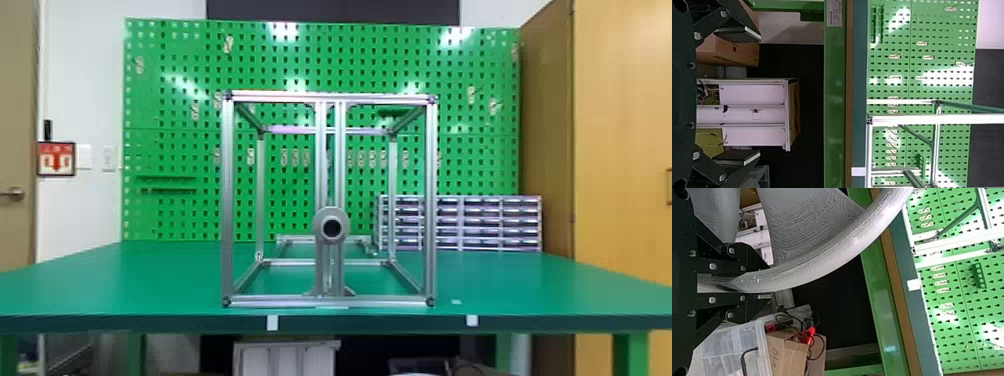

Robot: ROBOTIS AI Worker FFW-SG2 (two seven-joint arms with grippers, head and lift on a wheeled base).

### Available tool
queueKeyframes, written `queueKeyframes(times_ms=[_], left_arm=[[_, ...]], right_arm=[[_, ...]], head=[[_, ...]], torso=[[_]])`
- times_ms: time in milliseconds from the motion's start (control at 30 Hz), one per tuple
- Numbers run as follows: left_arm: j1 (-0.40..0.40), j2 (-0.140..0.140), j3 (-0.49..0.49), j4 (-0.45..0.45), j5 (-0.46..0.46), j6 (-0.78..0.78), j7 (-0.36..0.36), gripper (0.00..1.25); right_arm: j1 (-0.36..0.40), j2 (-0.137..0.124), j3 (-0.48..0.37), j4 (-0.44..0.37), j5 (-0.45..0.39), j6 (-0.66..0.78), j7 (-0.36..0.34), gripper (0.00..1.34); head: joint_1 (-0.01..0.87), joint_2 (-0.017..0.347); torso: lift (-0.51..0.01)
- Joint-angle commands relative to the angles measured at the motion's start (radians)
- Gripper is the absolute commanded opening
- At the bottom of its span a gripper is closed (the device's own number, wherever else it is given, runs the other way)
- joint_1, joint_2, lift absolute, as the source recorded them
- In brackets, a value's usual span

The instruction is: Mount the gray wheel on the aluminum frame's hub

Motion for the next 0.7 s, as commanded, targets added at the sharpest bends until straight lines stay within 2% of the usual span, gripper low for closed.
queueKeyframes(times_ms=[0, 667], left_arm=[[0.0, 0.0, 0.0, 0.0, 0.0, 0.0, 0.0, 1.01], [0.0, 0.0, -0.005, 0.0, 0.0, 0.0, 0.0, 1.01]], right_arm=[[0.0, 0.0, 0.0, 0.0, 0.001, 0.0, 0.0, 0.19], [-0.005, 0.0, 0.005, 0.0, -0.001, 0.014, 0.0, 0.19]], head=[[-0.005, 0.006], [-0.005, 0.006]], torso=[[-0.499], [-0.499]])
